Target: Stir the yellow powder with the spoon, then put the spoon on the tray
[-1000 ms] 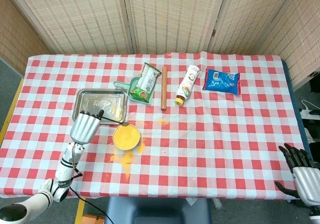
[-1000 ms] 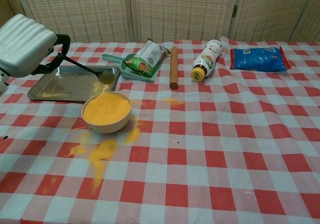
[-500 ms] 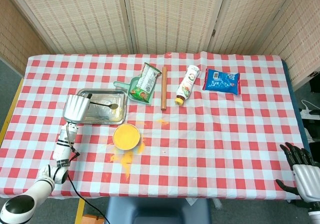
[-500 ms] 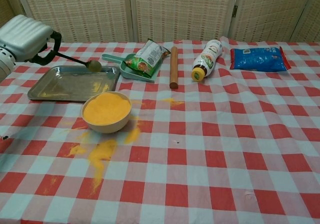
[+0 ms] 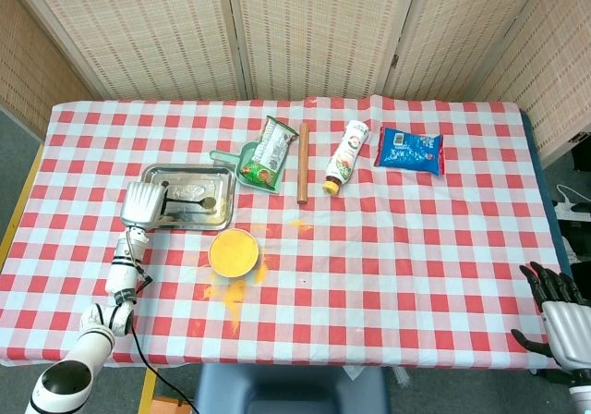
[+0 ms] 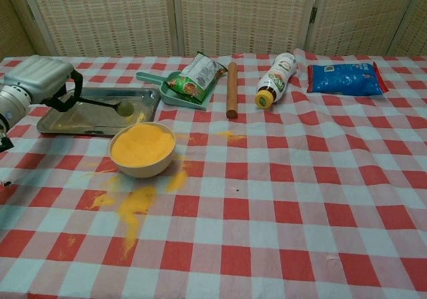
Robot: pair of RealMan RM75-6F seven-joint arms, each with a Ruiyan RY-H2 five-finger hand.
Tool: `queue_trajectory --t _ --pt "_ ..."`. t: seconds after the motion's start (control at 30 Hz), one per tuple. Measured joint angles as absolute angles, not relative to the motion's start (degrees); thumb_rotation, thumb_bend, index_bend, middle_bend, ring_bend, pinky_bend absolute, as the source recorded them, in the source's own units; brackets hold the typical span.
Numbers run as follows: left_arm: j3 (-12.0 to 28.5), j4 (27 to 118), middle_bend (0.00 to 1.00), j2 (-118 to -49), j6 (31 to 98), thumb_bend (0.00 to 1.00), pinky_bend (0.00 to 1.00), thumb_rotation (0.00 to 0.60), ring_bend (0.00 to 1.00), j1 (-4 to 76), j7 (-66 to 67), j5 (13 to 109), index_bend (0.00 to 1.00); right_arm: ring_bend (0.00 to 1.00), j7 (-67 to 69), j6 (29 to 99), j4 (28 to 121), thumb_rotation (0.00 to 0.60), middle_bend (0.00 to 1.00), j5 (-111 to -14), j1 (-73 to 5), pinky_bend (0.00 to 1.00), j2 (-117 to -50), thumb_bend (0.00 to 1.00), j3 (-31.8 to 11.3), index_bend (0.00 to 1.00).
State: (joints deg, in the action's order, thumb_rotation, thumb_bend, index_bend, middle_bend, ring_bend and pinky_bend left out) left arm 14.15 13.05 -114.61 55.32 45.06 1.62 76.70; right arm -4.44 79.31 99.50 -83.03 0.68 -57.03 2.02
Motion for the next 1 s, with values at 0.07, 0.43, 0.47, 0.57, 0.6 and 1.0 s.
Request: queue_trajectory --t 0.07,0.43,0.47,0.57,0.6,1.0 --pt "14.69 14.40 1.00 -114.29 54.39 0.44 1.00 0.600 1.00 45.08 0.21 75.93 0.02 0.00 -4.46 79.26 99.52 0.600 0.00 -83.09 0.67 0.00 -57.04 0.12 2.07 0.00" --pt "15.19 23.93 0.84 -109.40 56.37 0.43 0.88 0.600 0.82 43.28 -4.43 75.00 0.00 0.00 -3.84 80.45 99.97 0.600 0.00 -84.83 1.14 0.00 -56.69 0.12 2.61 0.00" --pt "14.72 26.79 0.67 -108.05 57.27 0.43 0.75 0.600 0.65 42.44 -5.81 75.53 0.00 0.00 -3.64 80.55 99.97 0.600 0.00 -84.97 1.18 0.00 -56.63 0.12 2.64 0.00" --pt "12.59 37.42 0.25 -102.71 59.50 0.42 0.40 0.600 0.23 39.71 -8.75 77.51 0.00 0.00 -2.87 80.98 99.87 0.600 0.00 -85.57 1.31 0.00 -56.44 0.12 2.73 0.00" --pt "11.72 41.49 0.18 -100.57 60.24 0.42 0.34 0.600 0.16 38.73 -9.34 78.21 0.00 0.00 -2.64 81.12 99.84 0.600 0.00 -85.80 1.35 0.00 -56.40 0.12 2.77 0.00" --pt "-2.76 87.02 0.00 -74.08 89.06 0.40 0.08 0.600 0.00 13.35 -4.66 88.80 0.00 0.00 -3.50 85.16 100.58 0.600 0.00 -88.65 3.12 0.00 -56.58 0.12 3.32 0.00"
